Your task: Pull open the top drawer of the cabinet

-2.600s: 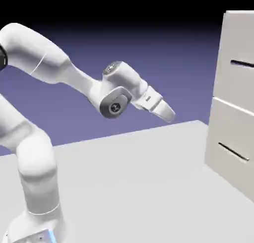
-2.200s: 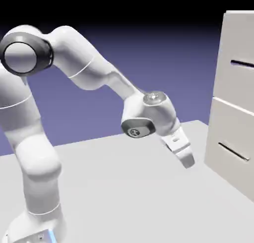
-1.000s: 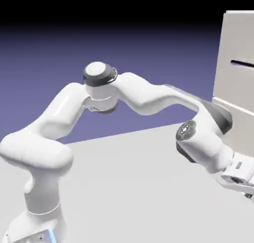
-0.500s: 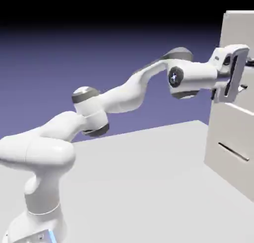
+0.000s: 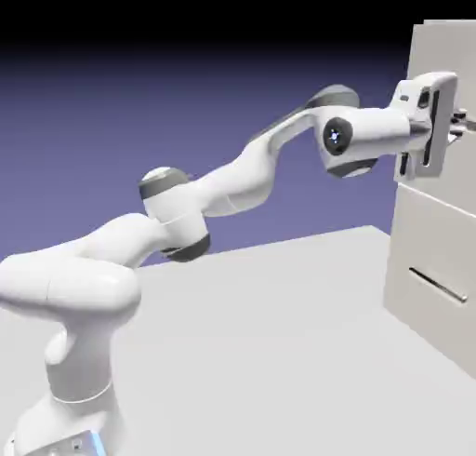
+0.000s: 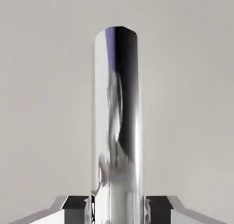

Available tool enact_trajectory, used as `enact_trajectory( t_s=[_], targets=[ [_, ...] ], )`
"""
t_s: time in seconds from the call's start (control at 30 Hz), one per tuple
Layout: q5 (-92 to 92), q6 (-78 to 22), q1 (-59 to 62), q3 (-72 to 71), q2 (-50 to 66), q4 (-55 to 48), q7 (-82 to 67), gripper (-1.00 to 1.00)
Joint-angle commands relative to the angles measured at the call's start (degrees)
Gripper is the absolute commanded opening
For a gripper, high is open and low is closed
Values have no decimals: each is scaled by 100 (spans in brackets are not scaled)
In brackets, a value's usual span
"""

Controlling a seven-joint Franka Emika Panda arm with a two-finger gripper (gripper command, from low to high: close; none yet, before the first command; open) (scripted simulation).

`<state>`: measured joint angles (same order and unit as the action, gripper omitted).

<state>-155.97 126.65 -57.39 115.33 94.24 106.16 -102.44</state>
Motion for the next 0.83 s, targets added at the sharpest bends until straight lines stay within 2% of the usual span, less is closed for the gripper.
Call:
enact_trajectory(
  t_s=[0.0,0.67,0.7,0.8],
  targets=[
    [-3,-86,-117,14,24,208,-41,-100],
    [1031,-1786,-2525,862,638,4282,-481,-100],
    [1031,-1786,-2525,862,638,4282,-481,100],
    [1347,-1880,-2863,1097,660,4697,-582,100]
  ],
)
